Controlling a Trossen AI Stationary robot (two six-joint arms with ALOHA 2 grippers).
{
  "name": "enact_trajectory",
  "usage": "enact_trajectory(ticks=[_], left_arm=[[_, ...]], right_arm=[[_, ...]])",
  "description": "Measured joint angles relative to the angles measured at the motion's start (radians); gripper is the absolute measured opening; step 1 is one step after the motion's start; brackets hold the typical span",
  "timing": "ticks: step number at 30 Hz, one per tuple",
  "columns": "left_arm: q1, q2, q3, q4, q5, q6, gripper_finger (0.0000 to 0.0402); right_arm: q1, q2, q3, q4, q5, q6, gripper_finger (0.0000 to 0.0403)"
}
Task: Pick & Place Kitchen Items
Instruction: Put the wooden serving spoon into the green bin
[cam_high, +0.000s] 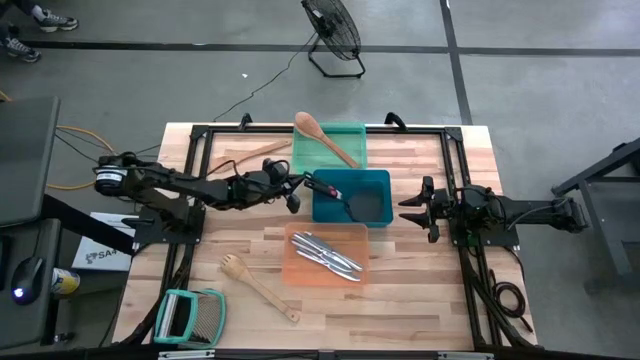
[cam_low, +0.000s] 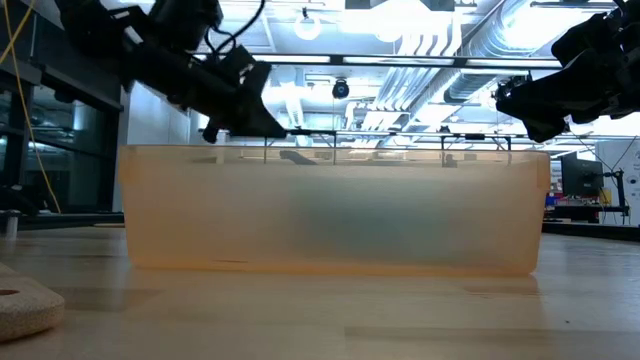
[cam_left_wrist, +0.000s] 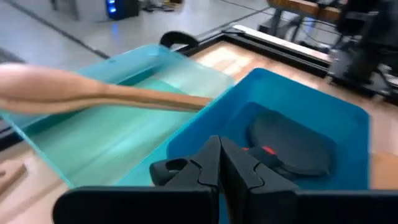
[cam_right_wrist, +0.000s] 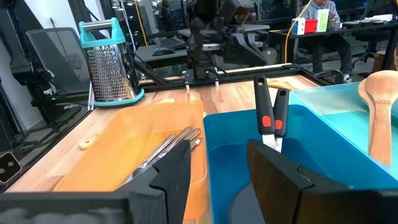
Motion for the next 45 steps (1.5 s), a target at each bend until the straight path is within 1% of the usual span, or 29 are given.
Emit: enact_trajectory(ticks=[3,9,15,17,19,23,31,34,40,45], left_arm=[[0.000,-0.070,0.000,-0.073,0.063,0.033,0.0000],[-0.030,-0.257,0.000,-0.370,0.141,0.063,0.0000],[-0.106,-0.415,0.000,-0.642,0.314,0.172,0.0000],[-0.139,-0.448,0.000,-0.714,0.342,0.180,0.0000],[-0.176,-0.472,0.000,-0.784,0.344,0.179,0.0000],[-0.249,-0.491,-0.001,-0.874,0.344,0.178,0.0000],[-0.404,-0.491,-0.001,-0.949,0.344,0.123,0.0000],[-0.463,-0.490,-0.001,-0.971,0.344,0.076,0.0000],[-0.573,-0.437,-0.001,-0.963,0.339,-0.024,0.0000],[-0.648,-0.341,0.018,-0.973,0.339,-0.135,0.0000]], right_arm=[[0.000,0.000,0.000,0.000,0.000,0.000,0.0149],[0.000,0.000,0.000,0.000,0.000,0.000,0.0149],[0.000,0.000,0.000,0.000,0.000,0.000,0.0149],[0.000,0.000,0.000,0.000,0.000,0.000,0.0149],[0.000,0.000,0.000,0.000,0.000,0.000,0.0149],[0.000,0.000,0.000,0.000,0.000,0.000,0.0149],[0.000,0.000,0.000,0.000,0.000,0.000,0.0149],[0.000,0.000,0.000,0.000,0.000,0.000,0.0149],[0.000,0.000,0.000,0.000,0.000,0.000,0.0149],[0.000,0.000,0.000,0.000,0.000,0.000,0.0149]])
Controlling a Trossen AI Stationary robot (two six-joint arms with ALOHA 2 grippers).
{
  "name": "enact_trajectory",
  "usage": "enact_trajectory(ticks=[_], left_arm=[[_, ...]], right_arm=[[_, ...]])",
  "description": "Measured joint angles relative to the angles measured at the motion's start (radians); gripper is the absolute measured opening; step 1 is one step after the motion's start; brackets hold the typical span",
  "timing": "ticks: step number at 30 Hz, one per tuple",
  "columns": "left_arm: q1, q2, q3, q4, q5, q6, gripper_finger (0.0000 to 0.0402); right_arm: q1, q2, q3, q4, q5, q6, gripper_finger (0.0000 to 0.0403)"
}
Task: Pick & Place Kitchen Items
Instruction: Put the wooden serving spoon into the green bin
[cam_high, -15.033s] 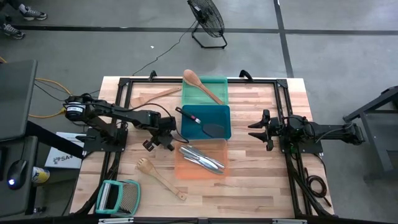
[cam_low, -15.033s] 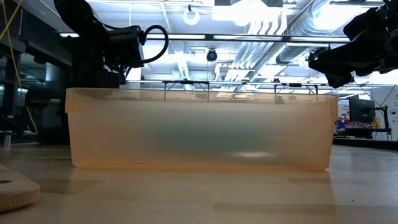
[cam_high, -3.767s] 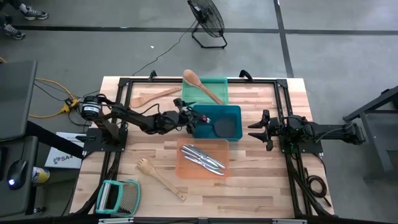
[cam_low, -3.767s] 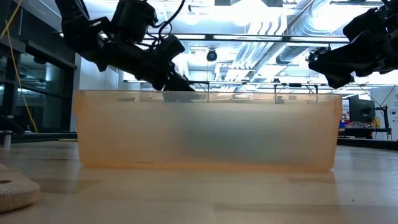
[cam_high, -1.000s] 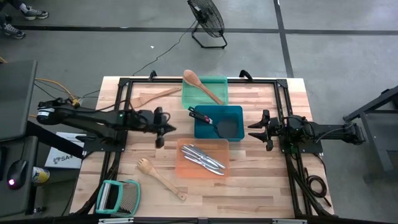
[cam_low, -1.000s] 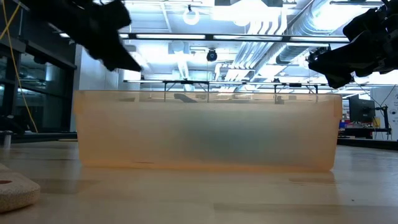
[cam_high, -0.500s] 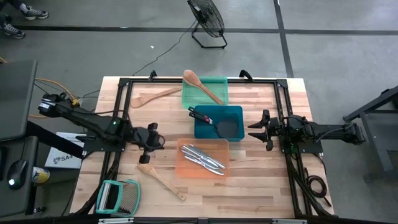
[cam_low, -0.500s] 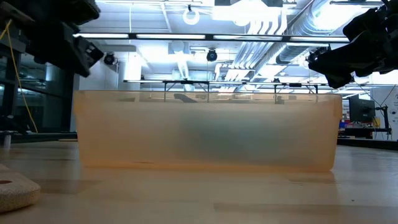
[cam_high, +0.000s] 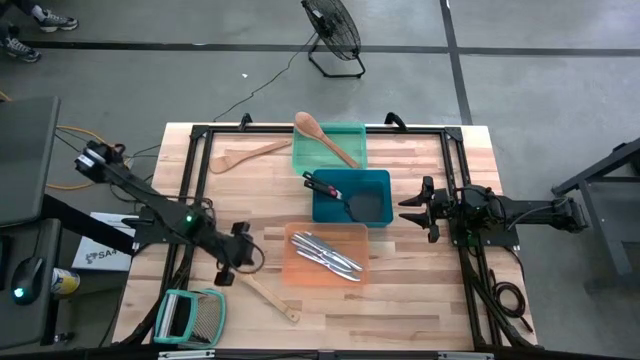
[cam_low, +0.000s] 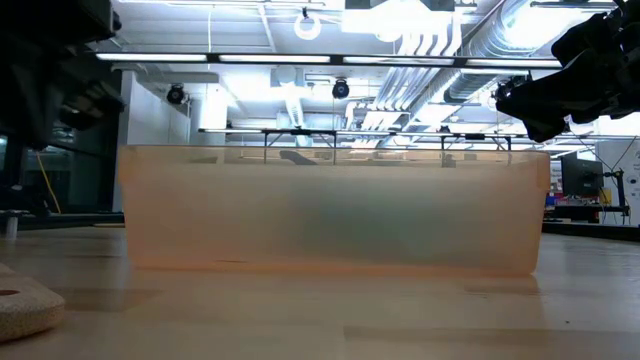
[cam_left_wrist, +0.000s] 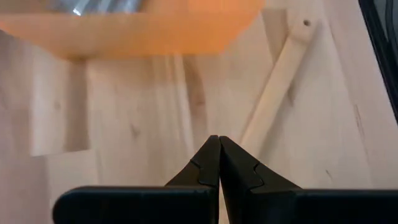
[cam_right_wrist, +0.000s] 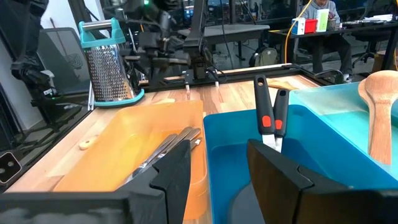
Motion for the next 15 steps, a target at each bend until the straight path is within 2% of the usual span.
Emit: enact_trajectory(ticks=[4,9,12,15], left_arm=[[-0.054,0.097,0.067,-0.004,0.007,-0.022,0.0000],[-0.099,0.202,0.156,-0.049,0.005,0.025,0.0003],[-0.132,0.251,0.187,-0.053,0.005,0.082,0.0024],[-0.158,0.283,0.199,-0.049,0.008,0.102,0.0066]], right_arm=[[0.000,0.000,0.000,0.000,0.000,0.000,0.0149],[0.000,0.000,0.000,0.000,0.000,0.000,0.0149],[0.000,0.000,0.000,0.000,0.000,0.000,0.0149],[0.000,0.000,0.000,0.000,0.000,0.000,0.0149]])
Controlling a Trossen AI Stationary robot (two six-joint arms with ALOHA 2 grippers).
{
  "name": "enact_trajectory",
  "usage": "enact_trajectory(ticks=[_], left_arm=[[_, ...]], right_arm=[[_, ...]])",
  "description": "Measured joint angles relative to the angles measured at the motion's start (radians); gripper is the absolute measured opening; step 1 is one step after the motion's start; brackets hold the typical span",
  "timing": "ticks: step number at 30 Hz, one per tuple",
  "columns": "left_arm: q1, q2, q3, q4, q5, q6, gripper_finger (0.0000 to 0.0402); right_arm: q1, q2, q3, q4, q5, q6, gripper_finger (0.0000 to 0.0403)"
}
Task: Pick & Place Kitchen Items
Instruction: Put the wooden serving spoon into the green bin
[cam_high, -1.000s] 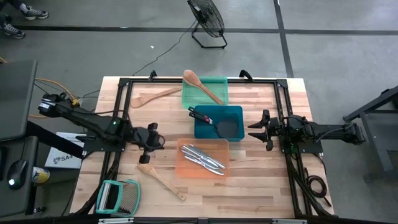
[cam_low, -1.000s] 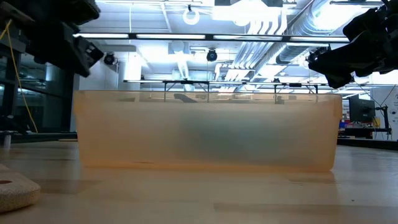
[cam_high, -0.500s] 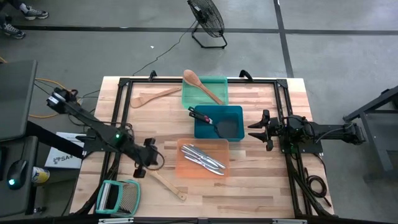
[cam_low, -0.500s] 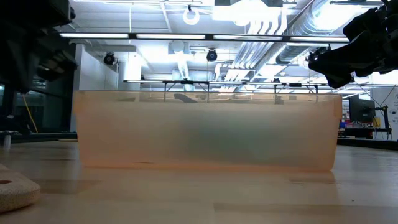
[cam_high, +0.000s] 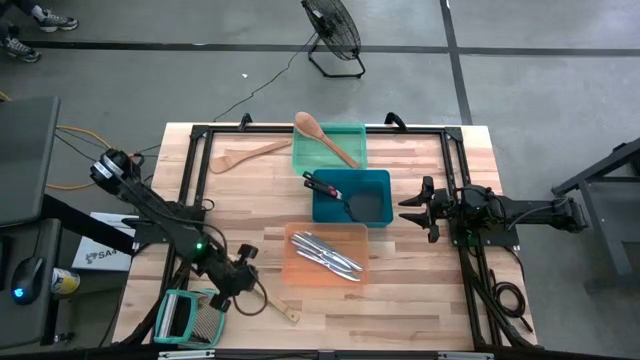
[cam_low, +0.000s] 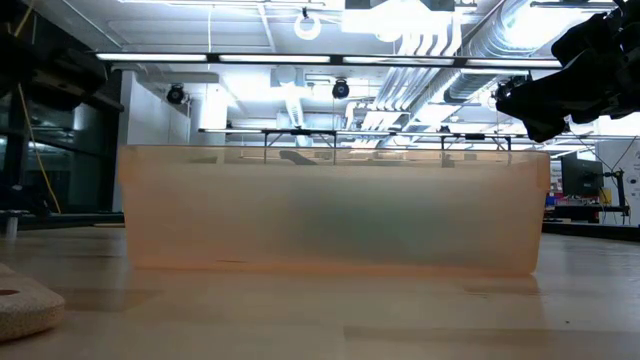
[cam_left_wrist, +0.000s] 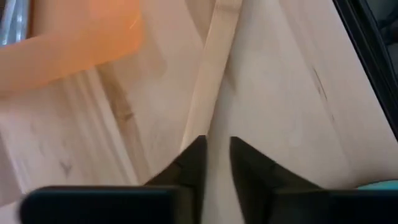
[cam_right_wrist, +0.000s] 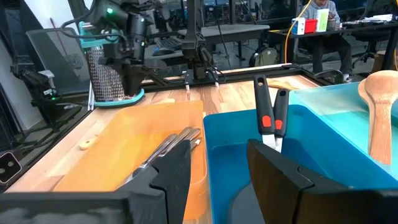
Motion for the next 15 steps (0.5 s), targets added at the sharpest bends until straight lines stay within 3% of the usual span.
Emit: enact_trajectory(ticks=[8,15], left_arm=[[-0.027,0.071,0.013,0.020,-0.008,0.037,0.0190],[-0.025,0.119,0.013,0.022,-0.001,0.061,0.0208]], right_arm=[[0.000,0.000,0.000,0.000,0.000,0.000,0.0149],[0.000,0.000,0.000,0.001,0.000,0.000,0.0149]])
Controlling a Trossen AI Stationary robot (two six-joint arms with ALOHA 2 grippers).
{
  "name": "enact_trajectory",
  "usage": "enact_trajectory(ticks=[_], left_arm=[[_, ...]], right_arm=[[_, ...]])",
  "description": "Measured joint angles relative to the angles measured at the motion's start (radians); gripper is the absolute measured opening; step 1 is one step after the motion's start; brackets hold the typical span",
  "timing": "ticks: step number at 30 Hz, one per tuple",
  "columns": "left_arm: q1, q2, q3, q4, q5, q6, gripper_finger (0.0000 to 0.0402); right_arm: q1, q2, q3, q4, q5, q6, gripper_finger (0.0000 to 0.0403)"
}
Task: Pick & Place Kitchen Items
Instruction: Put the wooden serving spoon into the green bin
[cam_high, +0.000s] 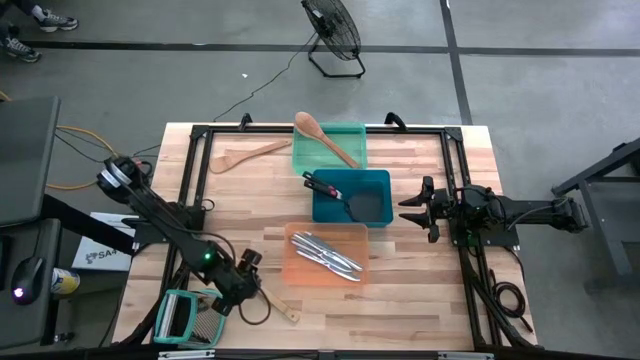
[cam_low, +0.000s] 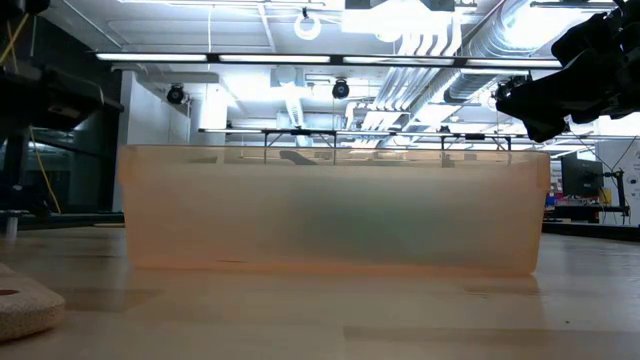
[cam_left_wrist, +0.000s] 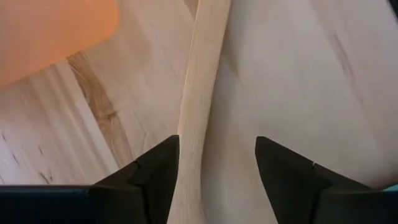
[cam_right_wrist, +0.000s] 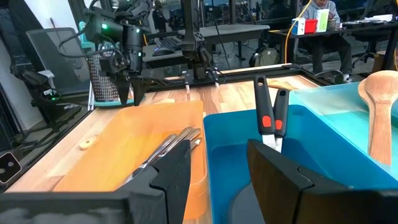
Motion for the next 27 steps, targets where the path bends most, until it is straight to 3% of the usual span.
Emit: enact_trajectory(ticks=[15,21,27], left_arm=[[0.061,0.147,0.075,-0.006,-0.014,0.084,0.0202],[0.072,0.156,0.083,-0.051,0.035,0.143,0.0202],[0.072,0.157,0.083,-0.068,0.013,0.177,0.0202]], right_arm=[[0.000,0.000,0.000,0.000,0.000,0.000,0.0149],[0.000,0.000,0.000,0.000,0.000,0.000,0.0149],[0.000,0.000,0.000,0.000,0.000,0.000,0.0149]])
